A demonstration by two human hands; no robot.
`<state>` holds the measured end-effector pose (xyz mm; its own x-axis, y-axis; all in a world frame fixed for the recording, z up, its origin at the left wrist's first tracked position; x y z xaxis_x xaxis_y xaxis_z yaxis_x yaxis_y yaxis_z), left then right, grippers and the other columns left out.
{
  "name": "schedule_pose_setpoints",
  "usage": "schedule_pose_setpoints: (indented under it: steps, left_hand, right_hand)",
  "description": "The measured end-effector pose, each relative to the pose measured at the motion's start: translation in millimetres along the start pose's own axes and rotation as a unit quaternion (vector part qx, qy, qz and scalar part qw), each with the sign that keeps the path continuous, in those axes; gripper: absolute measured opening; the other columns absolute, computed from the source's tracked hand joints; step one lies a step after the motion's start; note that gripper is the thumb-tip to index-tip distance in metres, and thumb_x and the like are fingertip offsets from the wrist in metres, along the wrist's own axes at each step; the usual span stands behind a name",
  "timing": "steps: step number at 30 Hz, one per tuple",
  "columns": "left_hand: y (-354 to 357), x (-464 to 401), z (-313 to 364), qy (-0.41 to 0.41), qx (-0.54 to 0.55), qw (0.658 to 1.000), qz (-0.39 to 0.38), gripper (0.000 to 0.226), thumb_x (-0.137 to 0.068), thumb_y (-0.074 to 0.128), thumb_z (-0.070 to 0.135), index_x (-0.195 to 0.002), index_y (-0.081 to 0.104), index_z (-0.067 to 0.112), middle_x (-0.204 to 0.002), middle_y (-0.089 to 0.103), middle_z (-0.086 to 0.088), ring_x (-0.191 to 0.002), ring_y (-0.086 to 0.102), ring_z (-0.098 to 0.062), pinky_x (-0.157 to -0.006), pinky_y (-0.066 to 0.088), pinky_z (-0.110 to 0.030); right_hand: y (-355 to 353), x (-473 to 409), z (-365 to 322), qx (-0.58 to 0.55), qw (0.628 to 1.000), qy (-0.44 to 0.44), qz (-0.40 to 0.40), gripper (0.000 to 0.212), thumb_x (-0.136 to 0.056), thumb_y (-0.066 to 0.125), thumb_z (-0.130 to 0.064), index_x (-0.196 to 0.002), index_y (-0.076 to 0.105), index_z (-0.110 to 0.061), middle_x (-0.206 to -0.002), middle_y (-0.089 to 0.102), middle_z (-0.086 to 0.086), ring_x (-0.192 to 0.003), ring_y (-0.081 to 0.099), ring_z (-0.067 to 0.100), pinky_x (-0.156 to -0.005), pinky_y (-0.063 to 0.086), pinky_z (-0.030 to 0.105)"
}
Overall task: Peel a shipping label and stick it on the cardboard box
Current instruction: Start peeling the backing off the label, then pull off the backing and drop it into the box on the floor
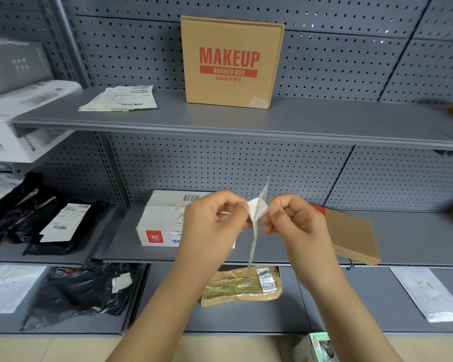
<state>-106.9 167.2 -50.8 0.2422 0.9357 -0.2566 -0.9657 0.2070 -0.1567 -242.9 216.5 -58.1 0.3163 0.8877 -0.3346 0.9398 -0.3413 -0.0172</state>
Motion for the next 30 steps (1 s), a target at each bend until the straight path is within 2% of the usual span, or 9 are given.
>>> schedule_pose_setpoints:
  steps: [2, 5, 12, 15, 21, 26, 30]
  left_hand:
    - [-3.2, -2.7, -9.1, -0.052, 0.052, 0.997, 0.023, 0.021, -0.086, 0.056, 0.002, -0.069, 0.065, 0.012, -0.066, 0.071, -0.001, -0.063, 0.072, -0.015, -0.062, 0.057, -0.025]
    - [-6.0, -4.5, -18.7, -0.103, 0.120, 0.986, 0.047, 0.020, -0.088, 0.054, 0.003, -0.072, 0.064, 0.009, -0.061, 0.071, 0.004, -0.058, 0.070, -0.008, -0.059, 0.056, -0.018]
    - [-10.2, -5.8, -35.8, -0.157, 0.218, 0.960, 0.075, 0.021, -0.089, 0.052, 0.006, -0.071, 0.060, 0.012, -0.068, 0.072, 0.004, -0.067, 0.071, -0.014, -0.073, 0.057, -0.028]
    - [-13.0, -6.5, -41.3, -0.174, 0.257, 0.947, 0.082, 0.020, -0.089, 0.053, 0.007, -0.071, 0.060, 0.012, -0.069, 0.072, 0.002, -0.068, 0.071, -0.016, -0.073, 0.057, -0.028]
    - [-22.6, -8.1, -55.1, -0.189, 0.292, 0.931, 0.111, 0.015, -0.090, 0.054, 0.012, -0.078, 0.063, 0.012, -0.089, 0.070, -0.011, -0.083, 0.070, -0.023, -0.078, 0.057, -0.030]
    - [-32.4, -10.5, -68.8, -0.213, 0.338, 0.905, 0.144, 0.016, -0.091, 0.055, 0.016, -0.100, 0.063, 0.005, -0.100, 0.067, -0.013, -0.086, 0.068, -0.021, -0.067, 0.059, -0.023]
    - [-37.3, -9.7, -72.9, -0.216, 0.367, 0.890, 0.166, 0.012, -0.092, 0.055, 0.016, -0.095, 0.063, 0.007, -0.095, 0.067, -0.009, -0.087, 0.068, -0.019, -0.063, 0.057, -0.021]
  right_hand:
    - [-6.8, -1.5, 8.9, -0.050, 0.998, 0.030, 0.026, 0.018, -0.087, 0.052, -0.017, -0.070, 0.057, -0.012, -0.058, 0.062, -0.004, -0.060, 0.055, 0.011, -0.065, 0.049, 0.023]
    - [-16.8, -3.1, 20.1, -0.112, 0.989, 0.065, 0.067, 0.030, -0.094, 0.047, -0.005, -0.067, 0.057, -0.014, -0.056, 0.059, -0.004, -0.057, 0.053, 0.011, -0.063, 0.051, 0.023]
    - [-34.4, -4.9, 28.1, -0.155, 0.977, 0.082, 0.125, 0.033, -0.095, 0.045, -0.006, -0.064, 0.054, -0.014, -0.056, 0.055, -0.003, -0.058, 0.051, 0.011, -0.068, 0.050, 0.029]
    - [-40.7, -6.0, 31.7, -0.173, 0.971, 0.085, 0.143, 0.033, -0.095, 0.046, -0.007, -0.064, 0.054, -0.015, -0.057, 0.054, -0.001, -0.060, 0.050, 0.013, -0.068, 0.051, 0.029]
    - [-50.9, -6.7, 35.1, -0.227, 0.953, 0.092, 0.179, 0.033, -0.095, 0.044, -0.004, -0.065, 0.053, -0.015, -0.057, 0.054, -0.001, -0.053, 0.049, 0.011, -0.063, 0.052, 0.026]
    - [-63.7, -7.3, 37.1, -0.247, 0.941, 0.085, 0.213, 0.033, -0.095, 0.045, -0.005, -0.064, 0.052, -0.014, -0.060, 0.051, 0.001, -0.053, 0.047, 0.011, -0.067, 0.050, 0.029]
    - [-73.9, -6.1, 37.7, -0.253, 0.934, 0.079, 0.238, 0.032, -0.095, 0.046, -0.007, -0.063, 0.051, -0.013, -0.055, 0.054, -0.003, -0.053, 0.051, 0.009, -0.065, 0.053, 0.023]
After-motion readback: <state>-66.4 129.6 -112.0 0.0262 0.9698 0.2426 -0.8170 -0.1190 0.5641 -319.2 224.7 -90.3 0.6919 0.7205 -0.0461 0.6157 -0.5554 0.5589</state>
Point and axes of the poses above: each hand's wrist, its own x-axis away from the middle knuckle, its own y-axis out of the palm, z = x × y, the point moved 8 cm from there along -x, towards the middle knuckle
